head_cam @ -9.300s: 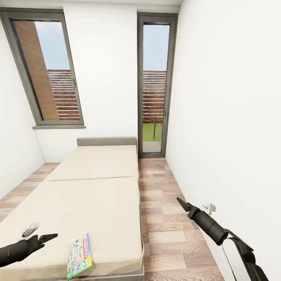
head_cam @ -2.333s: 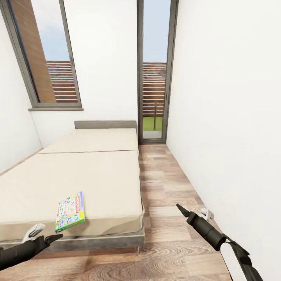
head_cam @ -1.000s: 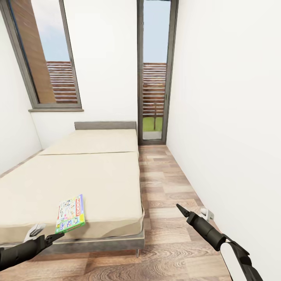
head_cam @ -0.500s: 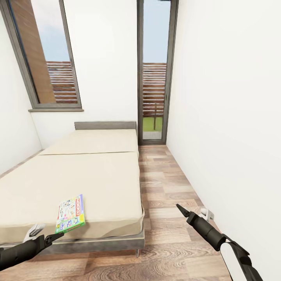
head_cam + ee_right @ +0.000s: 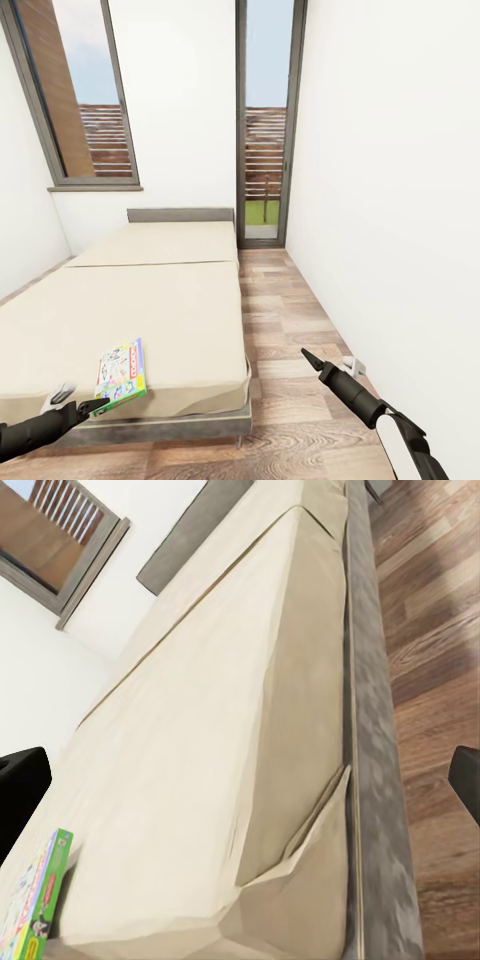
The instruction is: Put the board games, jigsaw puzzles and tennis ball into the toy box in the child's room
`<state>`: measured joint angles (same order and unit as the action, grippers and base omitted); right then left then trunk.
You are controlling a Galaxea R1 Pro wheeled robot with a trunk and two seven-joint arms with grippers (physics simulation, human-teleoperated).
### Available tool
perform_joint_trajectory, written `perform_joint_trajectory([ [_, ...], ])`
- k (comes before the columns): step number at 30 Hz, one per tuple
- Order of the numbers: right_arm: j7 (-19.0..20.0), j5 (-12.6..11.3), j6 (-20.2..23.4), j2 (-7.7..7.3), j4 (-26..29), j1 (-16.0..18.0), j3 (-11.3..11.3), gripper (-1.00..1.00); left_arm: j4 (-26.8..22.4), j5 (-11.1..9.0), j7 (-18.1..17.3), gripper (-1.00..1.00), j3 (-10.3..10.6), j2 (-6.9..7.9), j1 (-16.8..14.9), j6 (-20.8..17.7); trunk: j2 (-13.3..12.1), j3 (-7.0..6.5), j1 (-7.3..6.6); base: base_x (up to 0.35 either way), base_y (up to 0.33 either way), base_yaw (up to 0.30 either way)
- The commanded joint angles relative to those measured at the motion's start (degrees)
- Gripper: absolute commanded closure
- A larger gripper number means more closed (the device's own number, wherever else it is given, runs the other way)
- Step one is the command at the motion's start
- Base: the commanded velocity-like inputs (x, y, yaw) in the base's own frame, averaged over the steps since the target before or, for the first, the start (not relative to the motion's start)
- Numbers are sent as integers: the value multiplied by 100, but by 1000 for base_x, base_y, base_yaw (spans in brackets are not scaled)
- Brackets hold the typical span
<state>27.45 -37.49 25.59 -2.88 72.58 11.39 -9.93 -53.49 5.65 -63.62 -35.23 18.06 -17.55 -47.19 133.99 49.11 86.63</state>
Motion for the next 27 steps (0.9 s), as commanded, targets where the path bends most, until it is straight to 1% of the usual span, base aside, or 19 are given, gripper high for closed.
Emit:
perform_joint_trajectory([
  [1, 6, -47, 51, 3, 2, 3, -9, -100, -3, 59, -56, -100, -19, -7, -7, -39, 3, 6, -1, 13, 6, 0],
  [15, 6, -48, 51, 7, 1, 3, -9, -100, -3, 59, -54, -100, -14, -26, -5, -36, 3, 6, -1, 3, 1, 0],
  [22, 6, -48, 50, 7, -5, 3, -9, -100, -3, 60, -46, -100, -11, -33, -5, -34, 3, 6, -1, 60, 0, 0],
  [27, 6, -48, 50, 6, -6, 3, -9, -100, -3, 57, -40, -100, -10, -38, -4, 61, 3, 6, -1, 17, 0, 0],
])
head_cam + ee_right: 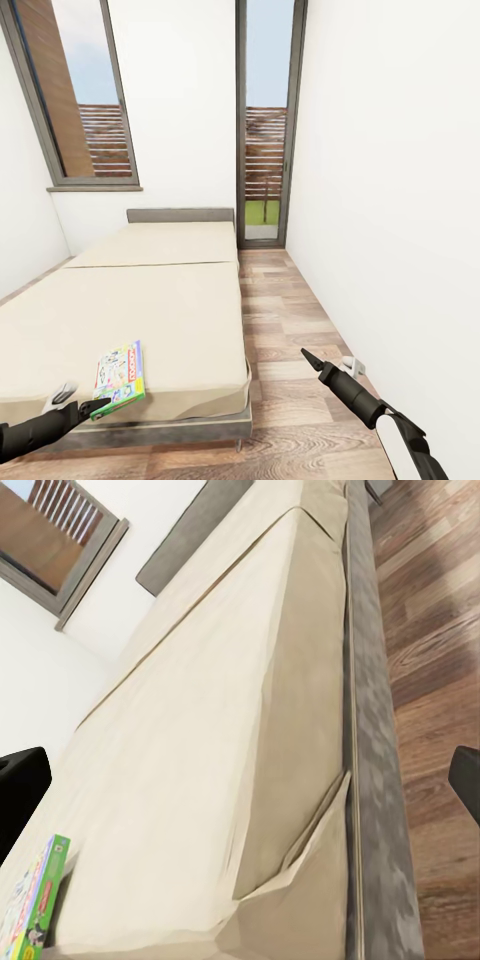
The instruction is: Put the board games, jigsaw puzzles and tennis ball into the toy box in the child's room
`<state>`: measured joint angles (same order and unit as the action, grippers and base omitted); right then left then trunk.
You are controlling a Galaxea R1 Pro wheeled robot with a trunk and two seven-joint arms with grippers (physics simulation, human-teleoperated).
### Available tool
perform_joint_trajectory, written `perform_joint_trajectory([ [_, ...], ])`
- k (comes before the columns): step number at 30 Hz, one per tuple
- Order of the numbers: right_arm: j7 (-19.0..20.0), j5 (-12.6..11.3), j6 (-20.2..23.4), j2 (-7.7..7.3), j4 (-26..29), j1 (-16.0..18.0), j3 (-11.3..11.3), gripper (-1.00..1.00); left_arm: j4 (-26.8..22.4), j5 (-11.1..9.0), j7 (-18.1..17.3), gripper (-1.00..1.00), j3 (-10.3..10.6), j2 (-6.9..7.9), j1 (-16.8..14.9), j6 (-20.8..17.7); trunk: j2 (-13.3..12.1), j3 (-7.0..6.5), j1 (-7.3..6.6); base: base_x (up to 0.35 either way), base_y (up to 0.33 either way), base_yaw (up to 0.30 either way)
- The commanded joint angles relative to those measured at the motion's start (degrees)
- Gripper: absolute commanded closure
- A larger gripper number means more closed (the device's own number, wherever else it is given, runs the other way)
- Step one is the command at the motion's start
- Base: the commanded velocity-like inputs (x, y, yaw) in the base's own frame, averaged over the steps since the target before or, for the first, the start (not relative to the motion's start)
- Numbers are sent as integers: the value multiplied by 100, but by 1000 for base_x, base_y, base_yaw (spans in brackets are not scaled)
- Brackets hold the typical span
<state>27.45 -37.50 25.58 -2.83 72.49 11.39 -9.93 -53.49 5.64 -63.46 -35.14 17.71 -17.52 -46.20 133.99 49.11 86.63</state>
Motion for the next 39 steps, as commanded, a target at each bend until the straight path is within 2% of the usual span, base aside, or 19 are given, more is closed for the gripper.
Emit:
perform_joint_trajectory([
  [1, 6, -47, 52, -1, 2, 3, -9, -100, -4, 57, -56, -100, -20, -4, -7, -12, 3, 6, -1, 7, 0, 0],
  [13, 6, -47, 51, -5, 2, 3, -9, -100, -4, 52, -61, -100, -19, -5, -10, 114, 3, 6, -1, 1, 0, 0],
  [18, 6, -47, 48, -3, 2, 3, -9, -100, -4, 52, -62, -100, -19, -5, -9, 118, 203, 96, 109, 0, 0, 0],
  [39, 6, -47, 44, 0, 2, 3, -9, -100, -4, 51, -73, -100, -19, -3, -7, 131, 203, 96, 109, 0, 0, 0],
])
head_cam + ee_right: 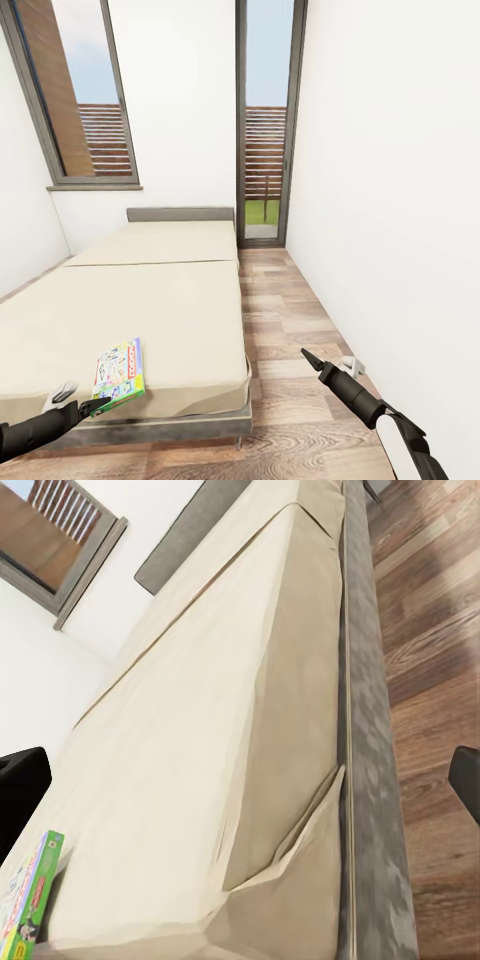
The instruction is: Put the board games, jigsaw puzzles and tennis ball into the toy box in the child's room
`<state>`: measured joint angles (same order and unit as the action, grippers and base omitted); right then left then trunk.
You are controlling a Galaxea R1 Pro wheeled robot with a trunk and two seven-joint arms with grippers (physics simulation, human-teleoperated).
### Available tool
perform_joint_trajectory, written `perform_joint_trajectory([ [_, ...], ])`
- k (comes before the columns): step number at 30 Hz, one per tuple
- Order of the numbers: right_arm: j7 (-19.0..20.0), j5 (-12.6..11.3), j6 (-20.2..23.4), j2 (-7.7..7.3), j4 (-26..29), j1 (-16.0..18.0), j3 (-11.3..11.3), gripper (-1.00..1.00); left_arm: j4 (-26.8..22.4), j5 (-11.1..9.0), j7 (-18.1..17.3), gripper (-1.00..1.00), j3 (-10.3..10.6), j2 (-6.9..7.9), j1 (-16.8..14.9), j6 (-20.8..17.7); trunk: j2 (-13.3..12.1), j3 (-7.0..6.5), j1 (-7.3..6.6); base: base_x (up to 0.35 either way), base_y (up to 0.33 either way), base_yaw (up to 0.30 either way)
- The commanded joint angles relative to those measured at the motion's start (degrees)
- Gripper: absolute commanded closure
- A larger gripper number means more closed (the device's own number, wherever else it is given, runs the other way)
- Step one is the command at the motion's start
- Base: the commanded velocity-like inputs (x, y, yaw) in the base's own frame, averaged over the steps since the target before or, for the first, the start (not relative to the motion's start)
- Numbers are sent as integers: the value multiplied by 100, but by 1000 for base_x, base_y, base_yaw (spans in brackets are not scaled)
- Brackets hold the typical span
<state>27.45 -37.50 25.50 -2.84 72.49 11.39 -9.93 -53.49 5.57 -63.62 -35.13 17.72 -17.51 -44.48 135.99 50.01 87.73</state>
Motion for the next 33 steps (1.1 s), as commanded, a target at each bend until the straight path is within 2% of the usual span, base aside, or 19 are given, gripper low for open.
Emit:
perform_joint_trajectory([
  [1, 6, -47, 51, 0, 2, 3, -9, -100, -4, 58, -61, -100, -20, -2, -7, -36, 3, 6, -1, 0, 0, 0],
  [7, 6, -47, 51, -5, 5, 3, -9, -100, 6, 58, -93, -100, -26, 22, -7, -14, 3, 6, -1, 0, 0, 0],
  [11, 6, -44, 51, -5, 8, 3, -9, -100, 28, 58, -243, -100, -28, 38, -7, -7, 3, 6, -1, 0, 0, 0],
  [17, 6, -40, 51, -6, 8, 3, -9, -100, 236, 58, -625, -100, -29, 64, -12, 129, 3, 6, -1, 0, 0, 0],
  [24, 6, -40, 52, -6, 9, 3, -9, -100, 403, 58, -1094, -100, -29, 261, -15, 273, 3, 6, -1, 0, 0, 0],
  [33, 6, -39, 51, -6, 10, 3, -9, -100, 433, 63, -1591, -100, -23, 353, -15, 296, 3, 6, -1, 0, 0, 0],
])
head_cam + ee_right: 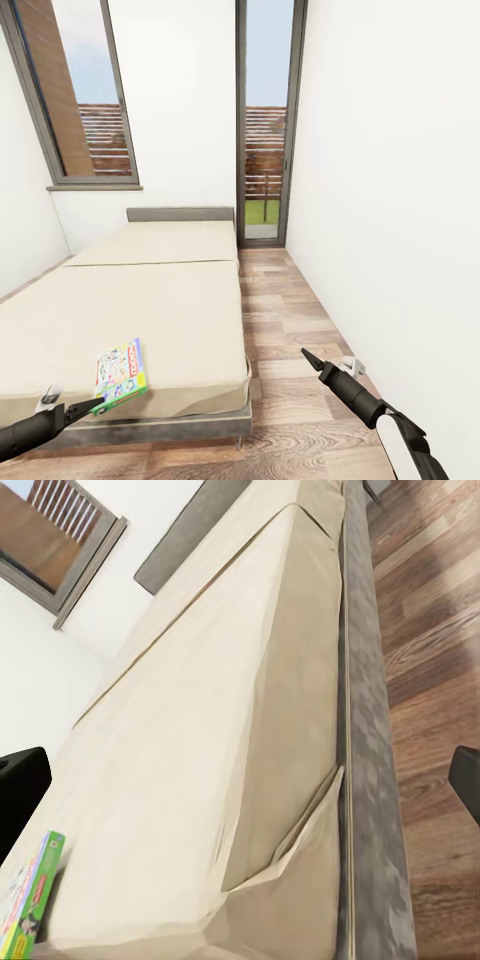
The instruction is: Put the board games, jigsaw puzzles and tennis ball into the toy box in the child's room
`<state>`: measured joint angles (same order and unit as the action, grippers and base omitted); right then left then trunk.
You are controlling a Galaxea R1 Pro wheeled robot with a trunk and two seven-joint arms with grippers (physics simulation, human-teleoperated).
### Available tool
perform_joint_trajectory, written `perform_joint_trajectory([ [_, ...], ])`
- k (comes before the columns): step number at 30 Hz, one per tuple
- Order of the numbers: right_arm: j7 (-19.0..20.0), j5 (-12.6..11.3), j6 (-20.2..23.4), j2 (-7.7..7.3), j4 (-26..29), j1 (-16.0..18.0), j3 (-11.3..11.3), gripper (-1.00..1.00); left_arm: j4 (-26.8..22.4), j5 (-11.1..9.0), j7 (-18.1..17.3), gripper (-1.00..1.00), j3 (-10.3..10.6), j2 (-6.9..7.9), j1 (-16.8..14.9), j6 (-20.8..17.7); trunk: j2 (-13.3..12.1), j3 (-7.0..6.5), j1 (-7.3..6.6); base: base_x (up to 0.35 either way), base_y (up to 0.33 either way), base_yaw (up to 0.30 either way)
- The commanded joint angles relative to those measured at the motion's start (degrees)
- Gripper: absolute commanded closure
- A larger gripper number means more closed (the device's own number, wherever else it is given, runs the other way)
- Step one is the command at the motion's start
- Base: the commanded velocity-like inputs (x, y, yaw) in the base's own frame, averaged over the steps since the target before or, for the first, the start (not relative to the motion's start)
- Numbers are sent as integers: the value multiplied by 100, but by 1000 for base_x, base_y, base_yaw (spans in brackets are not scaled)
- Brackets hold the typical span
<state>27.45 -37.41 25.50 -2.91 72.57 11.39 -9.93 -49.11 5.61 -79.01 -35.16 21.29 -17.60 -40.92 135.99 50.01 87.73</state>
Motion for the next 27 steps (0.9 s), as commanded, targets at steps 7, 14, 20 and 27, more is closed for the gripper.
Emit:
perform_joint_trajectory([
  [7, 6, -47, 51, 1, -1, 3, -9, -100, -2, 64, -230, -100, -25, 70, -7, -57, 3, 6, -1, 0, 0, 0],
  [14, 6, -47, 51, 1, 1, 3, -9, -100, -2, 63, -245, -100, -26, 91, -7, -63, 3, 6, -1, 0, 0, 0],
  [20, 6, -47, 51, 1, -2, 3, -9, -100, -2, 63, -247, -100, -26, 101, -7, -73, 3, 6, -1, 0, 0, 0],
  [27, 6, -47, 51, 1, -2, 3, -9, -100, -2, 63, -247, -100, -26, 104, -7, -81, 83, 42, 43, 0, 0, 0],
])
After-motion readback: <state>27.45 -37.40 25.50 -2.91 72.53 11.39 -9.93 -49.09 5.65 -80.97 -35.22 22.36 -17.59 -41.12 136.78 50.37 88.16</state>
